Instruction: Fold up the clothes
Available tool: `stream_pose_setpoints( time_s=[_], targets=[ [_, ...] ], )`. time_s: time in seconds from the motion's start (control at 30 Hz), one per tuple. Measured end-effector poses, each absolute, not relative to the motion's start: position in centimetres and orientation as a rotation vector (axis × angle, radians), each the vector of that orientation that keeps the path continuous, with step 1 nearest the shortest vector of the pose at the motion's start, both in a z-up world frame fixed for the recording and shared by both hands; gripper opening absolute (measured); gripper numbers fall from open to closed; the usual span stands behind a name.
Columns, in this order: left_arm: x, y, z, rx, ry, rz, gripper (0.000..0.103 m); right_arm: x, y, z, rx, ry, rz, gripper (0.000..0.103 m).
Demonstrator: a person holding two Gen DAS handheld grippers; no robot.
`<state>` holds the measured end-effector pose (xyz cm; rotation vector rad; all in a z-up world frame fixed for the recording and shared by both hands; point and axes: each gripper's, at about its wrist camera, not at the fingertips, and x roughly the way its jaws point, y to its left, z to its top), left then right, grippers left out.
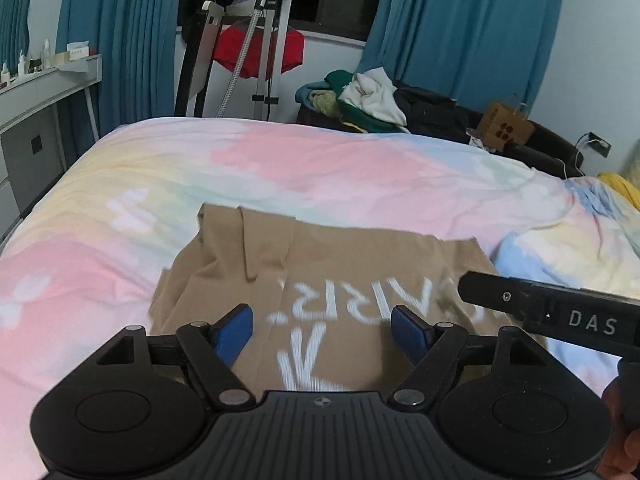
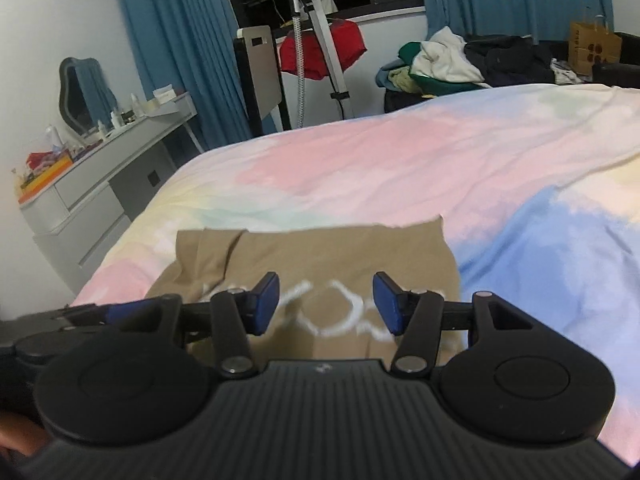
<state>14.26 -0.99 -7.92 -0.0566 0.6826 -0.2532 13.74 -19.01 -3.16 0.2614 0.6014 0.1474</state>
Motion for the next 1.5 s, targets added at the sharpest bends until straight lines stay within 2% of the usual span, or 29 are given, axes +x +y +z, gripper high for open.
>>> stream_pose_setpoints(
  time_s=[0.37,0.5,0.7,0.83,0.97,1.07,1.17,1.3,1.37,1.43,1.5],
  targets=[
    [13.5,-0.9,-9.2,-0.017,0.733,-0.223,0.079,13.6,-18.4,-6.9,0.246,0.723,0.107,0.054],
    [12.4,-0.6,-7.8,-0.066,0.744,-0.25,0.08,13.5,-19.4,-6.5,0.326,0.715,0.102,0.054],
    [9.9,2.6,-6.9,-0.425,0.819,-0.391,0.089,12.6,-21.5,-5.0,0.541,0.655,0.127,0.056],
    [11.1,5.1,-10.0,-0.724,0.932,-0.359,0.089,12.2,-23.2,-4.6,0.752,0.63,0.189,0.056],
    [12.9,7.8,-14.7,-1.07,0.986,-0.254,0.086,12.4,-23.7,-5.9,0.961,0.684,0.284,0.056],
    [13.6,9.4,-16.8,-1.233,0.939,-0.191,0.078,12.8,-22.9,-7.4,1.117,0.759,0.377,0.056],
    [13.9,9.5,-16.7,-1.261,0.883,-0.183,0.073,13.4,-21.0,-9.2,1.24,0.863,0.479,0.06],
    [13.9,9.1,-16.5,-1.225,0.852,-0.16,0.044,14.1,-18.3,-11.6,1.317,0.988,0.545,0.064],
    [13.7,9.3,-16.6,-1.257,0.84,-0.164,0.038,14.4,-18.1,-12.7,1.349,1.003,0.504,0.064],
    [13.7,9.3,-16.2,-1.268,0.819,-0.182,0.027,14.3,-18.9,-13.7,1.411,0.987,0.431,0.064],
    [13.7,9.3,-15.6,-1.258,0.79,-0.207,0.024,14.2,-19.8,-14.4,1.468,0.957,0.364,0.064]
  ],
)
